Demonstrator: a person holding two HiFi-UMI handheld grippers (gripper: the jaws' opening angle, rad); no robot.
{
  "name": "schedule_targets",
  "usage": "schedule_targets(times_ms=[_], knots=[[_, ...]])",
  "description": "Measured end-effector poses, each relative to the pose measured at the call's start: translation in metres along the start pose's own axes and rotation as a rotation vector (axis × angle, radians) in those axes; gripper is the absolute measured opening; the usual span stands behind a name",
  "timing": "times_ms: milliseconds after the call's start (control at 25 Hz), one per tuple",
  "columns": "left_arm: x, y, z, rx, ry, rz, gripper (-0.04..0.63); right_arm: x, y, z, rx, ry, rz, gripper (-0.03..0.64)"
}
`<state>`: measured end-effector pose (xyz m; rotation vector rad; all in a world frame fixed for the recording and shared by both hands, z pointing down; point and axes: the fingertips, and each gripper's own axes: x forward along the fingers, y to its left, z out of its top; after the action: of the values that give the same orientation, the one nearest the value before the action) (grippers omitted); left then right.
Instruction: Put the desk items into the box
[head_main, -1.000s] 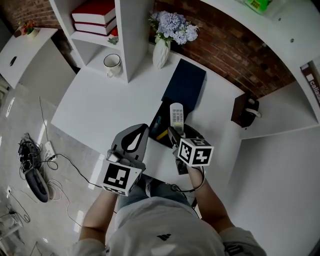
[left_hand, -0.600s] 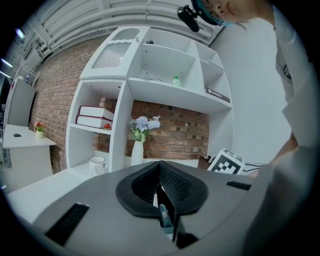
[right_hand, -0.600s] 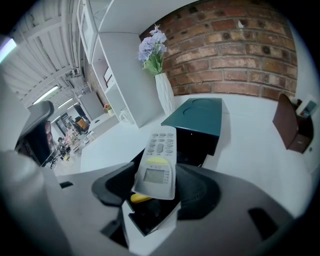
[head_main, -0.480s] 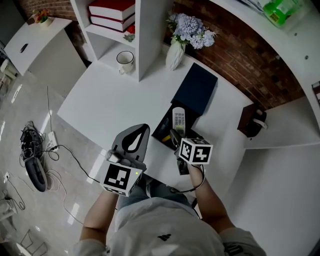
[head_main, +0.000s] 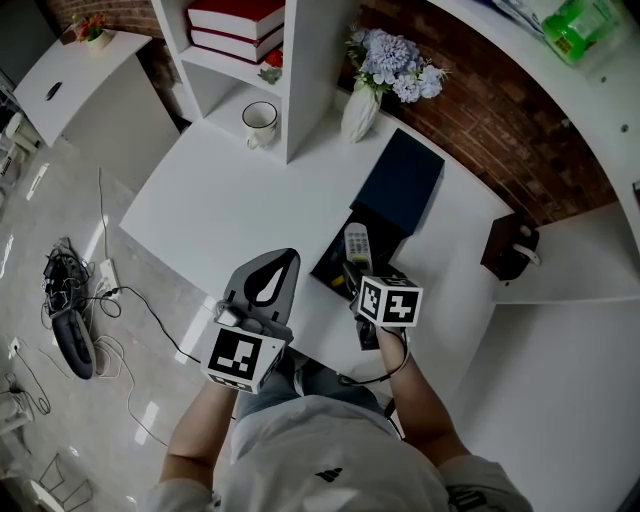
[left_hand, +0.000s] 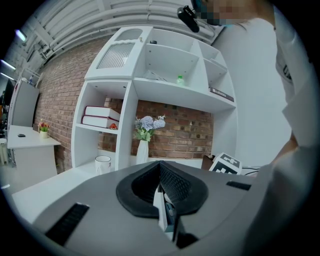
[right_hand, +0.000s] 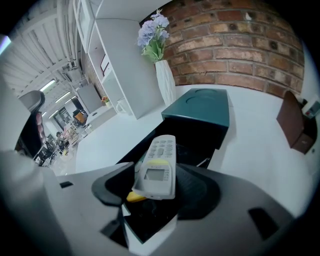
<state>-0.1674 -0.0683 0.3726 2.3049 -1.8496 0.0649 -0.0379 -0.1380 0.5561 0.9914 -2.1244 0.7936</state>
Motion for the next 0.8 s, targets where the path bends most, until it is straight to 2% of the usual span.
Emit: schedule_targets(times_ms=[400,800], knots=[[0.0019,0.0039,-0.0003,0.001,0.002,-0.003,0.011,0.0035,0.0000,0.0016,-0.034,-0.007,-0.023,0.264],[0.0049,-0.0017,0.0017,0.006,-0.006,-0.029,0.011,0.0000,0.0012,0.0004,-0.016,-0.016,-0.010,0.265]])
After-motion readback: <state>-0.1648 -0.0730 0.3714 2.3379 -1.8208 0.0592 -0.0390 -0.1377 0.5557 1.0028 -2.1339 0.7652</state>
